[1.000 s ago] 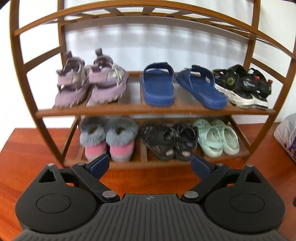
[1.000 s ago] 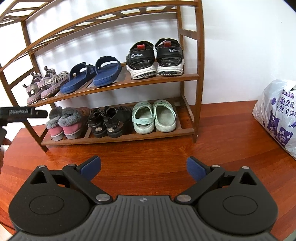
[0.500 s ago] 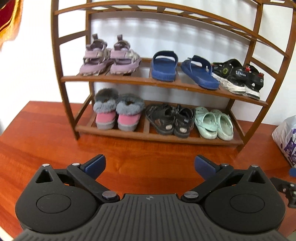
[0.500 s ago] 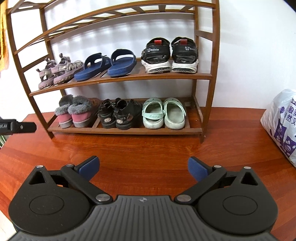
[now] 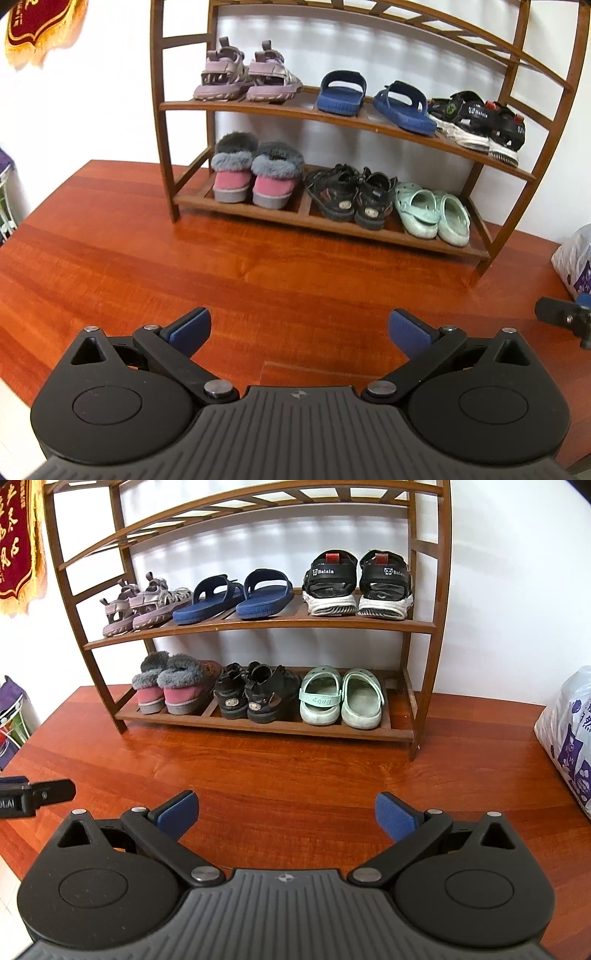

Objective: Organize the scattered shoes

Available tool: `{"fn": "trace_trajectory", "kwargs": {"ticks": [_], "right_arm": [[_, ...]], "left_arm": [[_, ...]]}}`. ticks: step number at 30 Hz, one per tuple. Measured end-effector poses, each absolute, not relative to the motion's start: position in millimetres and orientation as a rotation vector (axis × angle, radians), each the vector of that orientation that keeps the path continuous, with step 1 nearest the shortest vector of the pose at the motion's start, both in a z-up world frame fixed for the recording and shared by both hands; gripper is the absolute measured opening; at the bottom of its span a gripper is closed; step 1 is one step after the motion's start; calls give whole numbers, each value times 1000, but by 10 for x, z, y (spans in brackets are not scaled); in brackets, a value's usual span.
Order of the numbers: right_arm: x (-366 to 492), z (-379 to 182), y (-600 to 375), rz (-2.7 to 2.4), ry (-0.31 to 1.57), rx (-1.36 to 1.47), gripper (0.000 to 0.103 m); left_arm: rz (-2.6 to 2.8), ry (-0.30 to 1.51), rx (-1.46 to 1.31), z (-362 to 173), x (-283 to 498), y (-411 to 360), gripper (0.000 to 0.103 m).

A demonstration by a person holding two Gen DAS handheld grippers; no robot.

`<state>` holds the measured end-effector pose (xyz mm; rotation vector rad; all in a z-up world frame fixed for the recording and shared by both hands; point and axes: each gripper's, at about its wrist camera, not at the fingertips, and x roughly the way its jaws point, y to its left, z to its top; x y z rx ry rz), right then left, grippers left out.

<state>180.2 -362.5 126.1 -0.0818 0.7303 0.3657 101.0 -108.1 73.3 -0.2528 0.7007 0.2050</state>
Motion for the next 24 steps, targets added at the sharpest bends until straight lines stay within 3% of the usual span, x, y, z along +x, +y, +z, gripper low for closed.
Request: {"fn": "trace_trajectory", "kwargs": {"ticks": [24], "right_arm": [[1477,1262,-3311,349,714,-96,102]], "left_arm": [[161,713,-174,737,814,-1172,103]]}}
